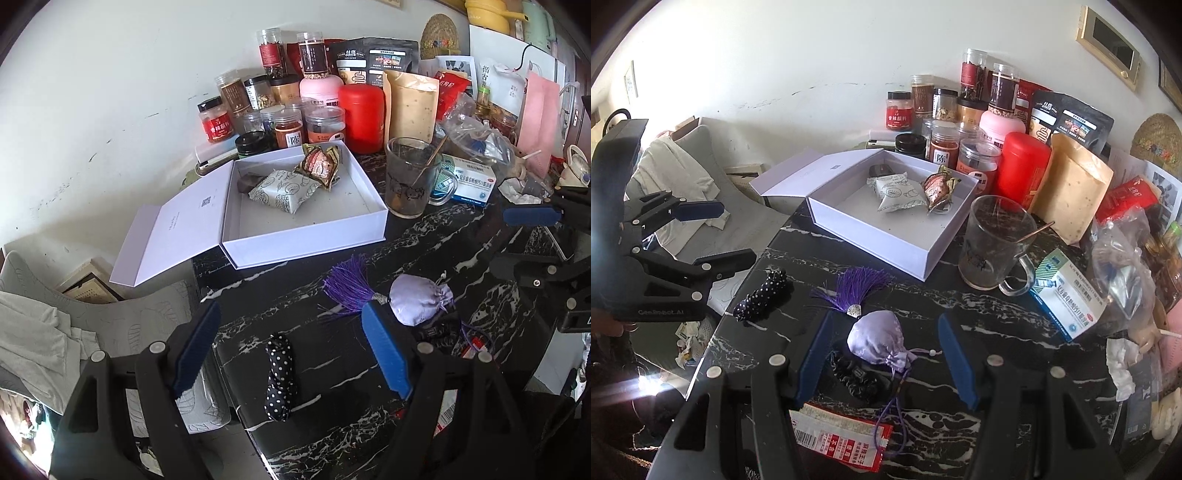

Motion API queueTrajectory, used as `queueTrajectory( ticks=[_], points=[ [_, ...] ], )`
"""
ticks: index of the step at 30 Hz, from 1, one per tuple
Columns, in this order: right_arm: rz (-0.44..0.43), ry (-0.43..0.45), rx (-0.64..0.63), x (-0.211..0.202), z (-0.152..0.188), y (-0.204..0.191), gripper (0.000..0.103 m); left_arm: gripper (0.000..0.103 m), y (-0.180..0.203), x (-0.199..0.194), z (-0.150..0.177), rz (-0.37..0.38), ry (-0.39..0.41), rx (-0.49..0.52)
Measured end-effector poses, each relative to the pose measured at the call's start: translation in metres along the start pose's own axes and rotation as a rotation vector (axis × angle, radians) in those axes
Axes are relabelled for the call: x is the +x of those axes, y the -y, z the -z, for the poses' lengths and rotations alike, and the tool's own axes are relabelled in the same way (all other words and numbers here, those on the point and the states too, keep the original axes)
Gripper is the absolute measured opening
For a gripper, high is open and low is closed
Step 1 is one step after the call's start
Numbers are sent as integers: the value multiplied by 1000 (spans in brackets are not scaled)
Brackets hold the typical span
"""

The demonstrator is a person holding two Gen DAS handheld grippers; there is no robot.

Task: Organize objects
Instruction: 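Move both grippers back over the table toward the scrunchie and hair tie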

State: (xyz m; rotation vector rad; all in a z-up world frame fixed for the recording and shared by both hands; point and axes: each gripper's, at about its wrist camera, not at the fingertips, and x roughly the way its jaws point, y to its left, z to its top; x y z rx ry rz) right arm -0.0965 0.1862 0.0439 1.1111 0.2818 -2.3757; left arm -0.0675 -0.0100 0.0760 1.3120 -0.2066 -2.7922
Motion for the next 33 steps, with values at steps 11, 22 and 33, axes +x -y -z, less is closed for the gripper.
queueTrajectory(
  ticks=[11, 22, 33],
  points=[
    [-49, -24, 23, 17, 39, -4, 63, 78, 20, 20, 40, 53, -37, 16],
    [-113, -54, 29, 50, 66, -5, 63, 78, 33, 47, 66, 73, -64, 38],
    [-120, -57, -12, 75, 72, -12, 63, 78, 18, 69, 81, 60, -89, -9]
  ],
)
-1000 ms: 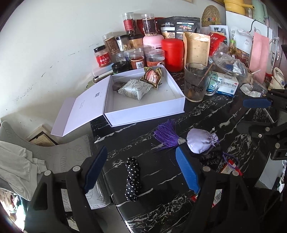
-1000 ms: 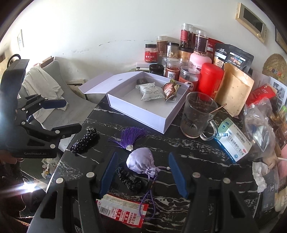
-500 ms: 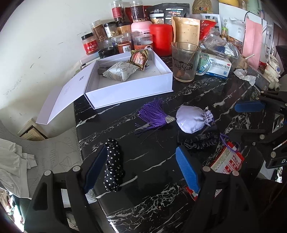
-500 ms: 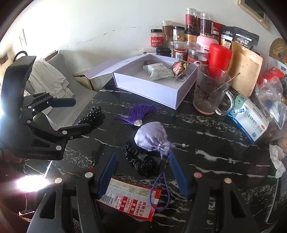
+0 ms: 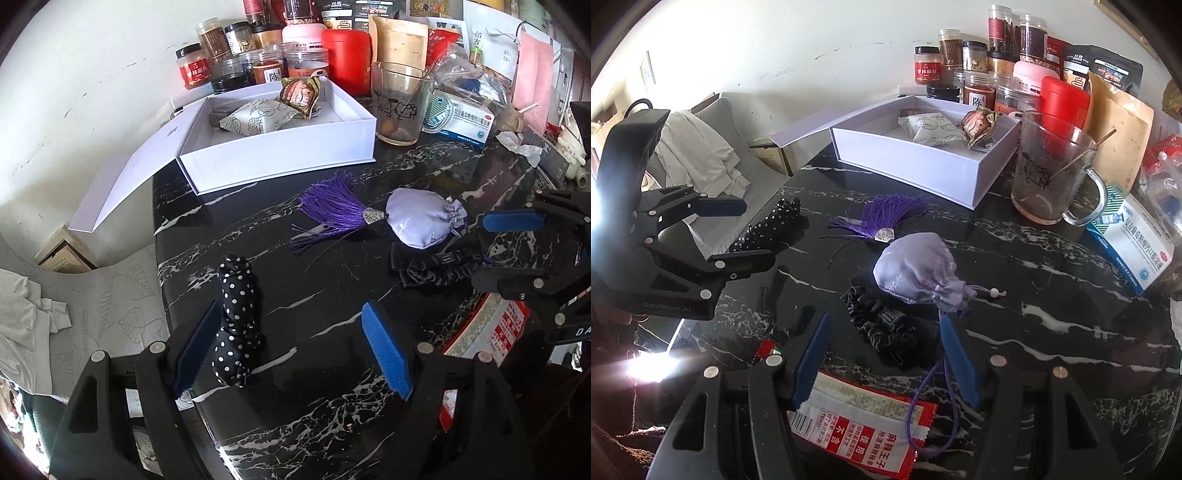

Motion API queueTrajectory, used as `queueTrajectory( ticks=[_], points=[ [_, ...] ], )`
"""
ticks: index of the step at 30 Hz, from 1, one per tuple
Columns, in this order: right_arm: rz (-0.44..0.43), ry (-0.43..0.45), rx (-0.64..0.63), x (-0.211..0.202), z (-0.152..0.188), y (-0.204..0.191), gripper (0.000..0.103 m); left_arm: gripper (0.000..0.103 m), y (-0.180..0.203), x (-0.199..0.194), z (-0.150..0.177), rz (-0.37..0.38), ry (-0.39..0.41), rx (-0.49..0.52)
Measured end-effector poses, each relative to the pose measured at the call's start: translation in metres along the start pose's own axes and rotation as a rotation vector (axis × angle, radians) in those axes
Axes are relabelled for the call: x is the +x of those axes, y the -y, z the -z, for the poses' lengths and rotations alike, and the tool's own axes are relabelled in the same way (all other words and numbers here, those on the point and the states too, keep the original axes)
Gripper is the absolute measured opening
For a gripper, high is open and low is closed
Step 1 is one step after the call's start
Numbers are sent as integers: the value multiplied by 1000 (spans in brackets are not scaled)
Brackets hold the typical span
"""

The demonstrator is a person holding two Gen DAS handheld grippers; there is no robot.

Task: Organize objects
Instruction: 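Move both grippers back over the table toward the scrunchie and hair tie, then grasp the polka-dot scrunchie with the left gripper while the right gripper grasps the black hair tie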

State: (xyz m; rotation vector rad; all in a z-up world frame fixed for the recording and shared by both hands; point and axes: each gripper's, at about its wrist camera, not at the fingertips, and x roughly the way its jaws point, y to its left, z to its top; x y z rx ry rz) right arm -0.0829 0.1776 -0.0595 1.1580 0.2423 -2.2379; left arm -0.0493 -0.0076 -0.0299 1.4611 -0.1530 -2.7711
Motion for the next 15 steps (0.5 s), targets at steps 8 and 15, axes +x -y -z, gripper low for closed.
queueTrajectory(
  ticks=[8, 15],
  points=[
    [40, -15, -70, 19, 2, -9, 63, 78, -24, 21, 1, -35, -24, -55],
    [61, -31, -88, 26, 3, -9, 61, 75, -37, 42, 5, -6, -62, -107]
  ],
)
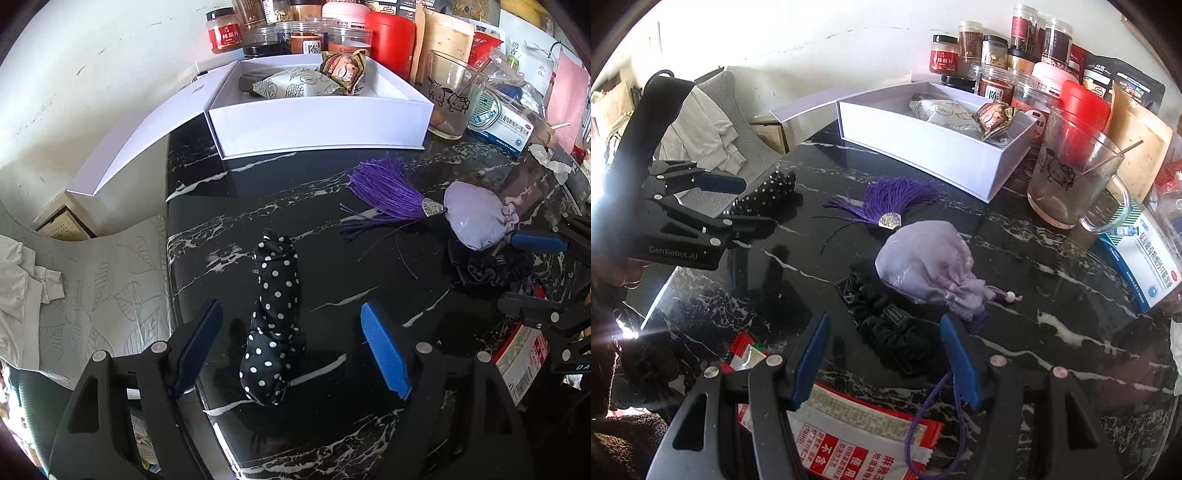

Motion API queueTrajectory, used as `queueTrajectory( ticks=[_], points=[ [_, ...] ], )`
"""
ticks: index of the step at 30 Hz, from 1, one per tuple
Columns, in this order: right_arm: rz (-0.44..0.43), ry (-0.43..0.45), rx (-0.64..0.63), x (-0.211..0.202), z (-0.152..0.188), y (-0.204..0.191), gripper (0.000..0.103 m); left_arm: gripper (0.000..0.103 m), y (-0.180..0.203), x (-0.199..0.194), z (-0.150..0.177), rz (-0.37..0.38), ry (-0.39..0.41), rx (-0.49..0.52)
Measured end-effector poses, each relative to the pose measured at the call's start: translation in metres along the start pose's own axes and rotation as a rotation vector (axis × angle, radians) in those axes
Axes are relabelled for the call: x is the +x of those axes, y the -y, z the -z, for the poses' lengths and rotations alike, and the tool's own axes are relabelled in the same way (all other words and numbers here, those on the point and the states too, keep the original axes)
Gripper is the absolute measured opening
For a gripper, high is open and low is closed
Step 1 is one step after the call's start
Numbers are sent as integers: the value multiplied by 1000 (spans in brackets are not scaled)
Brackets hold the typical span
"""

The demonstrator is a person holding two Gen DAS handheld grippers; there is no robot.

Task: Organize objects
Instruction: 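Grasp the polka-dot scrunchie with the left gripper while the right gripper grasps the black hair tie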

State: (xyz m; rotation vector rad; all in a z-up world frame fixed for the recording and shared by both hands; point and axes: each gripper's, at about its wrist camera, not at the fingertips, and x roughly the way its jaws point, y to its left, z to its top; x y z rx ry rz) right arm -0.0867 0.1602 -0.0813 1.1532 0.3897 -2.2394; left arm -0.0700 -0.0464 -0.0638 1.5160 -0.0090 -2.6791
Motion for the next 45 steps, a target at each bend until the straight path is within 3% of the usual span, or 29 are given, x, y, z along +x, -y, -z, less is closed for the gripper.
queueTrajectory(
  ticks=[6, 8, 11, 27, 30, 35, 43, 45],
  points=[
    [-11, 0, 19, -3, 4, 5, 29, 47, 1, 3, 0, 28, -4, -2],
    [-18, -1, 31, -5, 6, 8, 24, 35, 4, 3, 0, 39, -1, 3],
    [0, 8, 32, -12, 10, 9, 21, 26, 11, 2, 0, 52, 2, 22],
    [49, 5, 130, -49, 56, 41, 21, 26, 83, -19, 19, 187, -25, 148],
    [40, 9, 124, -49, 59, 43, 23, 26, 91, -20, 22, 171, -20, 155],
    [13, 3, 112, -41, 56, 42, 42, 26, 94, -19, 20, 163, -20, 150],
    [37, 0, 84, -35, 55, 38, 41, 26, 90, -16, 17, 158, -13, 141],
    [52, 7, 84, -35, 56, 39, 34, 26, 91, -15, 16, 157, -9, 144]
  ],
)
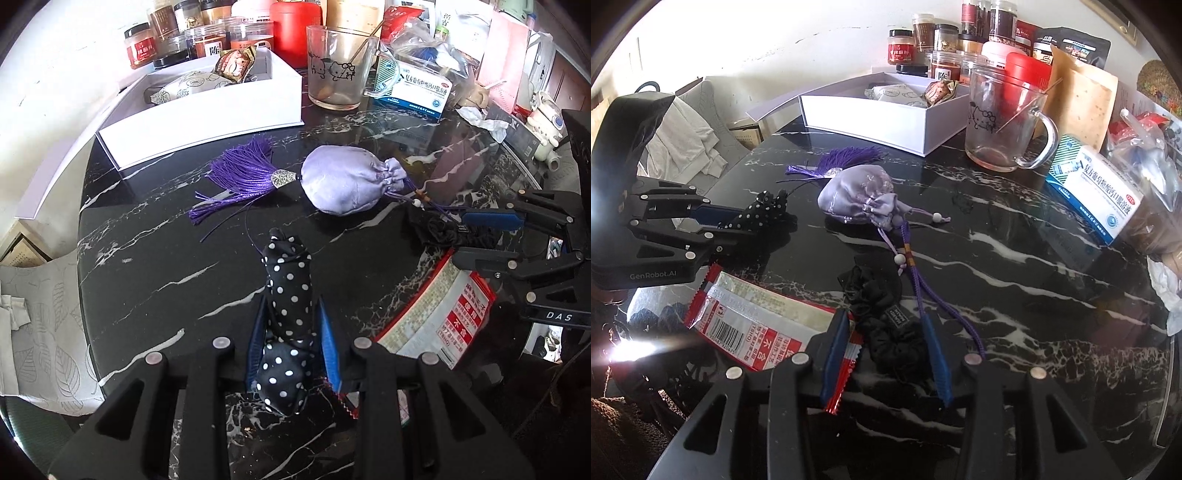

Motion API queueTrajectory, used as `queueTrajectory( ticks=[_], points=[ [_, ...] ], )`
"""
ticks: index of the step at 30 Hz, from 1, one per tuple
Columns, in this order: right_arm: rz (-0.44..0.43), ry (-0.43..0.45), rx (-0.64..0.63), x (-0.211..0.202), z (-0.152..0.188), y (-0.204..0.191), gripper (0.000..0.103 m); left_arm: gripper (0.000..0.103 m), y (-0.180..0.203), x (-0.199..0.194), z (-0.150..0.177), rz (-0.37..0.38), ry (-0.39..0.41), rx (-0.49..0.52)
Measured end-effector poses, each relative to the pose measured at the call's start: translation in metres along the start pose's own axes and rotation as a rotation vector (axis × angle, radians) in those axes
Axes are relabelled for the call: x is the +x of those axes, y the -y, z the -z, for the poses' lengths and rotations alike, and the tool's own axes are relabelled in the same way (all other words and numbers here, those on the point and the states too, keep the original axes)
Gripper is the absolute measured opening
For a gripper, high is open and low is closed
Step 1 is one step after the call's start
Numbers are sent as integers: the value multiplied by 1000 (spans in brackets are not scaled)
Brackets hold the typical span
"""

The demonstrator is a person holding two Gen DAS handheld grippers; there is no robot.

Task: Organize objects
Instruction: 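Grasp the polka-dot scrunchie with the left gripper while the right gripper grasps the black hair tie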

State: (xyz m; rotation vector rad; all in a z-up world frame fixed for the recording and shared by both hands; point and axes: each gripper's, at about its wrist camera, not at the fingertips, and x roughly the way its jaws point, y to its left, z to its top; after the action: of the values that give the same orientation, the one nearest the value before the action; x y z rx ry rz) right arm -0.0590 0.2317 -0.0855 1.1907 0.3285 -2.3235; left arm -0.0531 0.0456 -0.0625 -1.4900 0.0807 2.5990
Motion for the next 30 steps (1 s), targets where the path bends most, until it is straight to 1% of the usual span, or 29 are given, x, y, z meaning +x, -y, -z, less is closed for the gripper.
queueTrajectory(
  ticks=[3, 6, 8, 9, 16, 18, 25, 30],
  points=[
    [29, 7, 7, -1, 1, 3, 16, 26, 0, 1, -1, 0, 6, -5],
    [12, 13, 40, -5, 1, 11, 15, 24, 0, 1, -1, -4, 5, -10],
    [-6, 28, 62, -10, 2, 14, 15, 20, -2, 1, -2, -1, -2, -20],
    [-15, 38, 71, -13, 2, 16, 15, 19, -2, 0, -3, 0, -6, -26],
    [-52, 98, 96, -35, 1, 21, 15, 19, -1, -3, 0, 40, -12, -38],
    [-49, 104, 93, -39, 2, 20, 15, 19, 0, -5, 0, 48, -8, -37],
    [-62, 130, 99, -55, 7, 18, 15, 18, 6, -18, -2, 41, 15, -30],
    [-71, 142, 87, -62, 6, 14, 15, 18, 8, -29, -8, 17, 29, -23]
  ],
)
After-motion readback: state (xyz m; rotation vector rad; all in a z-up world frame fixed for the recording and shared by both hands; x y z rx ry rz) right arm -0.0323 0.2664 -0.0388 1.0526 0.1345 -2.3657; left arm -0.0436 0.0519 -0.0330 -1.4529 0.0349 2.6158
